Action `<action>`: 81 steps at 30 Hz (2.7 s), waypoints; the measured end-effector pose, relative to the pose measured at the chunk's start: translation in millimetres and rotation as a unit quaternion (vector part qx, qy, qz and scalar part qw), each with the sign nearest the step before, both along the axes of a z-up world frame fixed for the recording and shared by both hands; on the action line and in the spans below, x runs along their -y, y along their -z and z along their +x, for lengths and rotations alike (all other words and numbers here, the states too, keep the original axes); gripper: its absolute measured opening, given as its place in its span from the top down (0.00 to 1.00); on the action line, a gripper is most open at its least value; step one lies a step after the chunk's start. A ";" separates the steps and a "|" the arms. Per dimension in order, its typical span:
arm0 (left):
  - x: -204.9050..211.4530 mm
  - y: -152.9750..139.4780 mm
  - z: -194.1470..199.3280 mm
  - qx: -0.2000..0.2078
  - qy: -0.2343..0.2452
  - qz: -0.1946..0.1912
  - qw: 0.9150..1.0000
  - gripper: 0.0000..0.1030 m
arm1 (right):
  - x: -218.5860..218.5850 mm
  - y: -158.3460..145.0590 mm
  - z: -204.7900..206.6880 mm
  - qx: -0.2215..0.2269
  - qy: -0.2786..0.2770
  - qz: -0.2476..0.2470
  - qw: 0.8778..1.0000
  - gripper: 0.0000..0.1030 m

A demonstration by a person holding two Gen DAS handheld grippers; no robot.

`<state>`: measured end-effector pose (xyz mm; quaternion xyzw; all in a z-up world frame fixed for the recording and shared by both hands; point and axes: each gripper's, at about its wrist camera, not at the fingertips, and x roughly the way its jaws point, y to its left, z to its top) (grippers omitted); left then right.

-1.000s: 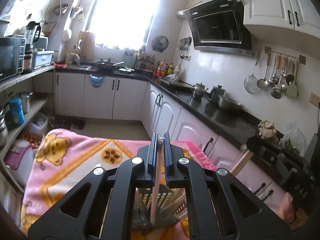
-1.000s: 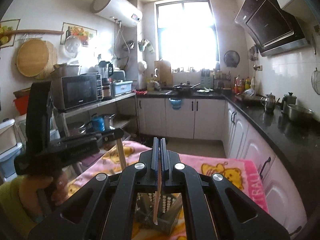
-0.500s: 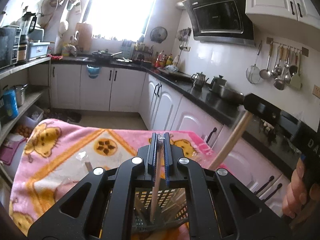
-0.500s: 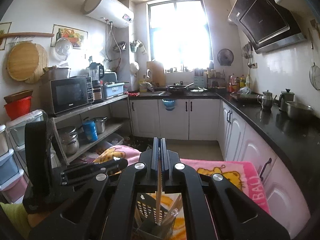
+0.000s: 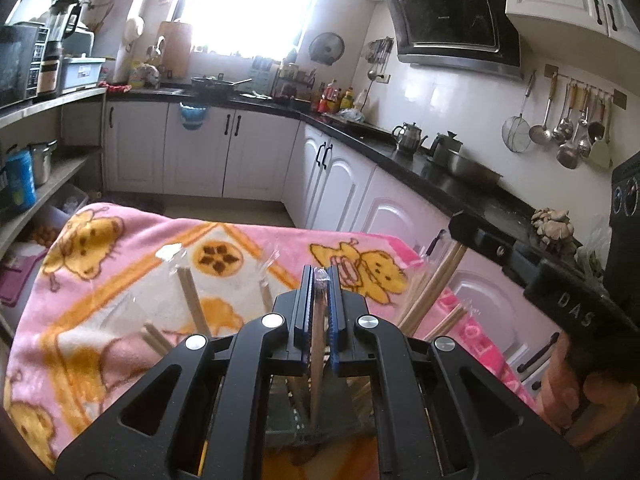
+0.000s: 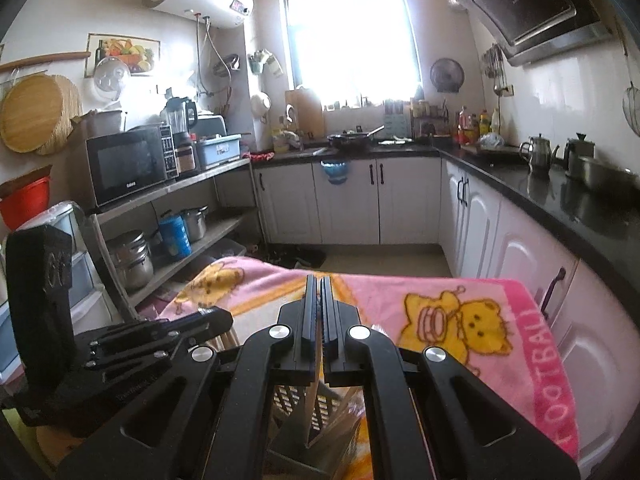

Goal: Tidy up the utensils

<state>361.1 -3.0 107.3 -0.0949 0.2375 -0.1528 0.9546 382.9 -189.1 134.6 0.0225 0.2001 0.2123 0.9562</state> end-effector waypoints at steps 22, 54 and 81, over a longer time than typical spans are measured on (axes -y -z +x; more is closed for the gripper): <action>1.5 -1.8 -24.2 -0.003 0.001 0.022 1.000 0.75 | 19.3 5.0 -27.7 -0.020 0.022 -0.006 1.000 0.69; -26.8 3.0 -134.2 0.020 -0.056 0.032 0.998 0.11 | 23.4 28.1 -139.5 -0.003 0.022 -0.027 0.999 0.16; -20.3 68.1 -216.8 0.025 -0.077 0.054 0.995 0.11 | 22.7 114.7 -227.7 0.008 0.048 -0.021 0.999 0.06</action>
